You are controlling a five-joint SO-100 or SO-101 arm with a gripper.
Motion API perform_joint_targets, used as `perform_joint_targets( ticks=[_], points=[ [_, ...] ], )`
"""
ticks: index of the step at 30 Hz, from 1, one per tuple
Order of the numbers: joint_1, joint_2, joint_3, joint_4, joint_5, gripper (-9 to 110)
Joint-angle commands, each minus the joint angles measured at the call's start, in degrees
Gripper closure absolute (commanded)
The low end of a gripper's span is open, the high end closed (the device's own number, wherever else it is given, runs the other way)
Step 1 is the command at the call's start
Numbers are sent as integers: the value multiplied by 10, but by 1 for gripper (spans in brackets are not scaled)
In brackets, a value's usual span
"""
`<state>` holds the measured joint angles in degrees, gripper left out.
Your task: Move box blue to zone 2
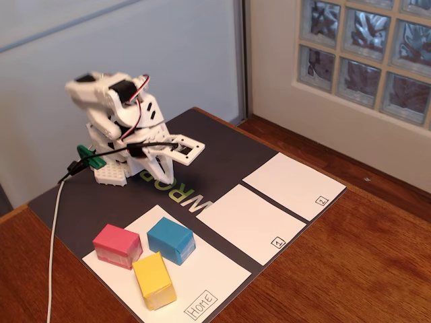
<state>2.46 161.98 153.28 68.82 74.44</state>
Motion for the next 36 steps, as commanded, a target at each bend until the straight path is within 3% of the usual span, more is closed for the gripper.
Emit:
perform_joint_targets(
  ticks=[1, 13, 19, 29, 36],
  points=[
    [24, -165, -180, -10, -38, 102],
    [96, -475, -574, 77, -148, 102],
    [120, -490, -614, 99, -172, 102],
    [177, -609, -722, 210, -346, 102],
    [198, -664, -759, 194, -316, 102]
  ],
)
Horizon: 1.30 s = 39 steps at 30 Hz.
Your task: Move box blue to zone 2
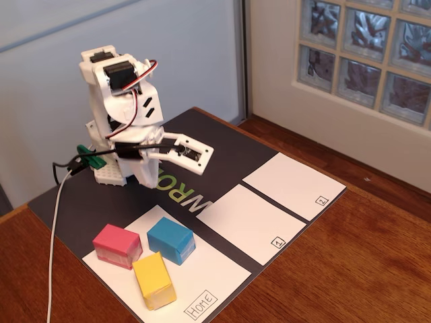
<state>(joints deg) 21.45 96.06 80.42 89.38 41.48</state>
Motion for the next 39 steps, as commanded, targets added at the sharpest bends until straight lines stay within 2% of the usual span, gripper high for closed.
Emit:
perform_joint_targets(
  ticks=[1, 11, 20, 22, 26, 28, 39],
  points=[
    [9, -12, -31, -16, 23, 102],
    [-11, -88, -13, -87, 124, 102],
    [-46, -148, -11, -119, 105, 97],
    [-54, -150, -8, -119, 96, 93],
    [-70, -127, 25, -128, 100, 70],
    [-77, -109, 51, -136, 106, 63],
    [-75, -66, 151, -190, 106, 61]
  ],
)
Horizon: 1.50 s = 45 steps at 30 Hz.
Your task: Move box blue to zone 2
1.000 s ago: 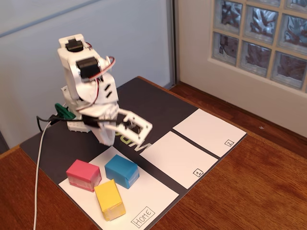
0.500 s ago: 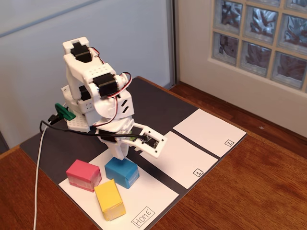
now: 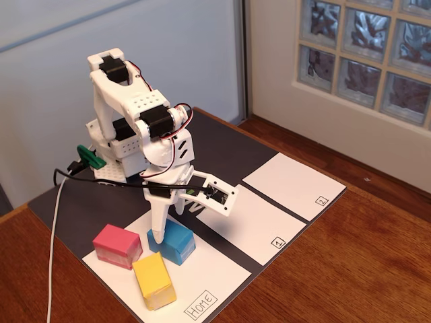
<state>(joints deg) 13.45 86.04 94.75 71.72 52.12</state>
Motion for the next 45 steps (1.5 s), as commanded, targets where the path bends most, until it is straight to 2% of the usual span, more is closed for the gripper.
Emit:
perform_joint_targets(
  ticks=[1, 26, 45],
  points=[
    [8, 35, 15, -20, -3, 61],
    [23, -47, 47, -134, 7, 61],
    [21, 120, 105, -92, 48, 57]
  ],
)
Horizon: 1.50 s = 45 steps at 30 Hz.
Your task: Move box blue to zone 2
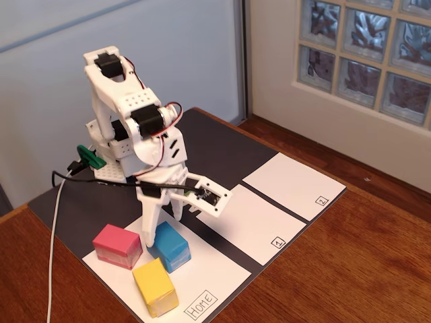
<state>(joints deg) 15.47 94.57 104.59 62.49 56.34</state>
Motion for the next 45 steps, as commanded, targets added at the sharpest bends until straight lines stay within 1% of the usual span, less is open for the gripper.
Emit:
perform_joint_targets(
  ticks=[1, 7, 11, 19, 30, 32, 33, 36, 37, 38, 42, 45],
  points=[
    [5, 39, 18, -5, 9, 57],
    [31, 46, 82, -57, 13, 58],
    [34, 23, 85, -87, 24, 59],
    [11, -33, 85, -156, 71, 60],
    [-10, -78, 98, -207, 84, 61],
    [-11, -77, 99, -211, 81, 66],
    [-11, -77, 99, -212, 78, 70],
    [-7, -74, 93, -204, 65, 93],
    [-7, -73, 92, -201, 62, 99],
    [-7, -71, 91, -199, 59, 102],
    [-14, -59, 86, -174, 64, 102],
    [-18, -46, 53, -120, 64, 102]
  ],
)
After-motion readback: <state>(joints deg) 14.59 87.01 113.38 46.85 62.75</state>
